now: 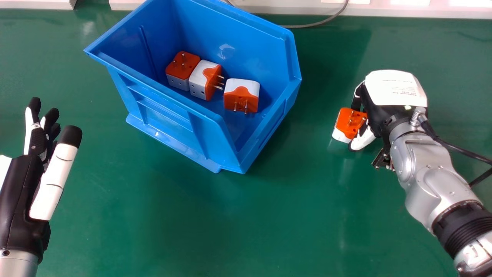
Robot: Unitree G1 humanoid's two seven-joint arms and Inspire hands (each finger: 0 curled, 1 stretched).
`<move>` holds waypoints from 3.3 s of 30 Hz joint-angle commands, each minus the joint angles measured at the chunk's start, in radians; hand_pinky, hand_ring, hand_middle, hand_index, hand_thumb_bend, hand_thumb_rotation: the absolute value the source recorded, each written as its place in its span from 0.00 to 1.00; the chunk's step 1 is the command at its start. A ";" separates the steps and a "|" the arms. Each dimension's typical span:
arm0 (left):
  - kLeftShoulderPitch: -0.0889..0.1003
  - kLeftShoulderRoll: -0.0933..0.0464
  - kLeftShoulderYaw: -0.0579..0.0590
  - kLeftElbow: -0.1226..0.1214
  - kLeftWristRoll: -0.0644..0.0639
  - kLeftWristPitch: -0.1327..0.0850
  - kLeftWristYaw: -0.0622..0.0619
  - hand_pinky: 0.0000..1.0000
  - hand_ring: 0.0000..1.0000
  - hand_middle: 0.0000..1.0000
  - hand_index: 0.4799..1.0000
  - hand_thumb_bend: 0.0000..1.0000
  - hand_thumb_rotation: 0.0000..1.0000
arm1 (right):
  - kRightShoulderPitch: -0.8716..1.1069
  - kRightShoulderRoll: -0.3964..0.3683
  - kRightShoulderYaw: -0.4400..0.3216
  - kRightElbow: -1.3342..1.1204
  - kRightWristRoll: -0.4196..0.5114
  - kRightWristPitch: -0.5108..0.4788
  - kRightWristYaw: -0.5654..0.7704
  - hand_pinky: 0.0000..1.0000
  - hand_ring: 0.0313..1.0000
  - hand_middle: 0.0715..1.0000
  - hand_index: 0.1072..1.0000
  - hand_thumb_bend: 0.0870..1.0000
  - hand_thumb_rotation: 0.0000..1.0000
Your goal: Pick all objects and put in blue box
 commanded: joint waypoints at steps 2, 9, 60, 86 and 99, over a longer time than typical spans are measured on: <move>0.002 0.013 0.013 -0.015 -0.004 -0.021 -0.004 1.00 1.00 1.00 1.00 0.79 0.92 | -0.013 -0.013 -0.011 -0.013 0.007 0.008 -0.004 0.32 0.41 0.48 0.48 0.45 0.00; 0.002 0.012 0.010 -0.019 0.003 -0.021 -0.002 1.00 1.00 1.00 1.00 0.79 0.92 | 0.007 -0.015 -0.022 -0.030 0.020 -0.005 -0.030 0.31 0.41 0.49 0.48 0.44 0.00; -0.078 0.000 -0.051 0.019 0.052 0.052 0.047 1.00 1.00 1.00 1.00 0.77 0.92 | 0.040 0.050 -0.128 -0.803 0.013 -0.119 0.209 0.10 0.13 0.39 0.43 0.47 0.00; -0.040 -0.022 -0.059 -0.033 0.034 0.041 0.042 1.00 1.00 1.00 1.00 0.78 0.90 | -0.384 0.353 0.025 0.070 0.013 -0.150 -0.087 0.34 0.42 0.45 0.42 0.47 0.00; -0.037 -0.019 -0.063 -0.040 0.040 0.050 0.043 1.00 1.00 1.00 1.00 0.78 0.90 | -0.372 0.353 0.044 0.060 0.070 -0.116 0.026 0.72 0.88 0.94 0.85 0.53 0.83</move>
